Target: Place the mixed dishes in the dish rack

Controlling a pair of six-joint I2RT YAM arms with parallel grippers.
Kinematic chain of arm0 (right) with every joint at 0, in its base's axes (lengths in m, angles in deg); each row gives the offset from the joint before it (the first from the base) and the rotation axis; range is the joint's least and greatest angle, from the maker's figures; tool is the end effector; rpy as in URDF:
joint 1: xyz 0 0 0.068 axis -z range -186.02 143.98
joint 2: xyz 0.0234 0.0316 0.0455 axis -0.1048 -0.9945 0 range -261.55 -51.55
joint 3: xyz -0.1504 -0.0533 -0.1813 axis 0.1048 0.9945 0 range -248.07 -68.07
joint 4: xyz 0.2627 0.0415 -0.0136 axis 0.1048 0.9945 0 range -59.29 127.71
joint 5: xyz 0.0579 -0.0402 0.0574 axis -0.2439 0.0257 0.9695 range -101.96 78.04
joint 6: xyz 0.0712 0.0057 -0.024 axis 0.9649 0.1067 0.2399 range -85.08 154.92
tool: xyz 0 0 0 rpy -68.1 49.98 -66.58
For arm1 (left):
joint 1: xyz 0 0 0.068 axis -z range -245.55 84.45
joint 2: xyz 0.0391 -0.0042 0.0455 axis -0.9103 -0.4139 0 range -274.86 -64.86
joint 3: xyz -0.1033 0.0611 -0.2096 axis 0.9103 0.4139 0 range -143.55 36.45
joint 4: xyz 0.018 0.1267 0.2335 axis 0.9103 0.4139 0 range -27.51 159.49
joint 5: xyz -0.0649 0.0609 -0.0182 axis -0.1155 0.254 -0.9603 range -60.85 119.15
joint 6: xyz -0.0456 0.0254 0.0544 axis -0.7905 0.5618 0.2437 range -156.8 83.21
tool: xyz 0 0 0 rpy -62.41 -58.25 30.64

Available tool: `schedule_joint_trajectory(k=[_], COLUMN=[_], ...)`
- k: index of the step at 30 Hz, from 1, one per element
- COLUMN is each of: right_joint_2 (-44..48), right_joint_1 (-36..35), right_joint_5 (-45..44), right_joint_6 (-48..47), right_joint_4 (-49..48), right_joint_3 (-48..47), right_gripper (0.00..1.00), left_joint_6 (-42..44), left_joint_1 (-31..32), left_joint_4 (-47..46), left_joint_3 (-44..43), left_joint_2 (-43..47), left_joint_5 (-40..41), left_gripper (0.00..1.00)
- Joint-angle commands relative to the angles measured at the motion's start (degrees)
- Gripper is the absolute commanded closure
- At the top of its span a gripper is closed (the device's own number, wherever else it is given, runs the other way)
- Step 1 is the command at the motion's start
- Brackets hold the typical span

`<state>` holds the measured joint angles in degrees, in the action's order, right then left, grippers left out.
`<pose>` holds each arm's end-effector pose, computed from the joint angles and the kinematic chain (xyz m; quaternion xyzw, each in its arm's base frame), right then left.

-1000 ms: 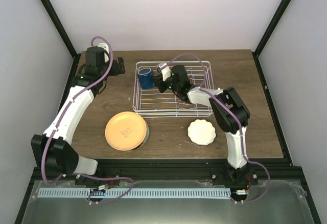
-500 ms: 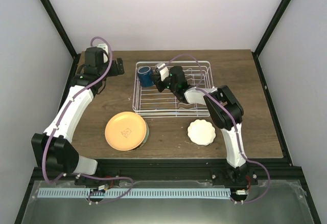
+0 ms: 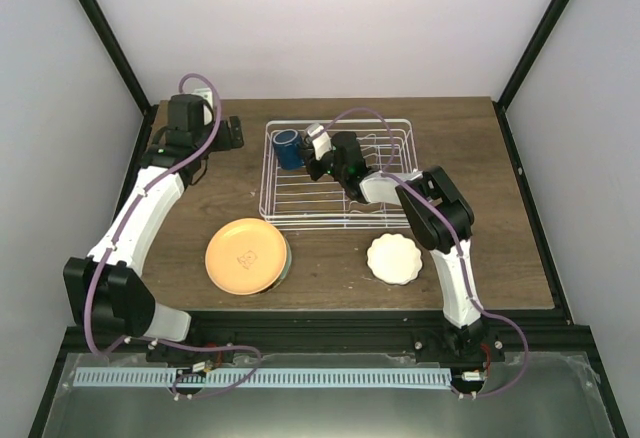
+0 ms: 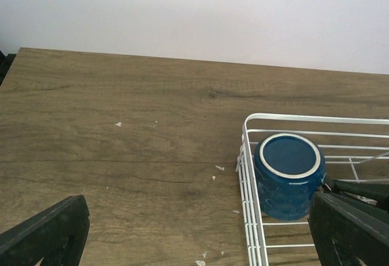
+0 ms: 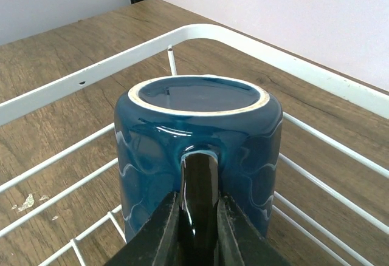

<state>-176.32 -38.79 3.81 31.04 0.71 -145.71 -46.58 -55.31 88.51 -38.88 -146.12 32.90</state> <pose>0.4072 0.2826 0.1214 -0.3280 0.7309 0.2536 0.5422 0.3514 -0.0592 0.3034 -0.0124 0.8740 -0.0561 0.4825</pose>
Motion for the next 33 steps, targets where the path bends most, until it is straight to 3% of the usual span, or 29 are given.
schedule_joint_trajectory(k=[1, 14, 22, 27, 33], right_joint_2=[2.02, 6.47, 16.81, 25.86, 33.23], right_joint_1=[-0.27, -0.78, -2.37, -2.36, 1.66], right_joint_5=[-0.47, 2.39, 4.19, -0.88, -11.7], right_joint_6=[-2.05, -3.46, -5.86, -1.48, 13.13], right_joint_4=[-1.23, 6.91, 16.86, 20.75, 23.89], right_joint_3=[-2.64, -0.3, 6.95, 11.19, 11.22], right_gripper=[0.79, 0.56, 0.43, 0.43, 0.4], left_joint_6=[0.06, -0.04, 2.76, 4.04, 8.38], left_joint_1=[-0.39, -0.42, -0.4, -0.38, 4.48], left_joint_4=[-0.2, -0.35, 1.28, 2.06, 5.11], left_joint_3=[0.75, 1.07, 0.01, 0.09, -0.57], left_joint_2=[-0.81, -1.19, -1.46, -0.97, -1.39], left_joint_5=[-0.82, -1.73, -6.14, -8.54, -8.8], left_gripper=[0.0, 0.0, 0.0, 0.0, 0.0])
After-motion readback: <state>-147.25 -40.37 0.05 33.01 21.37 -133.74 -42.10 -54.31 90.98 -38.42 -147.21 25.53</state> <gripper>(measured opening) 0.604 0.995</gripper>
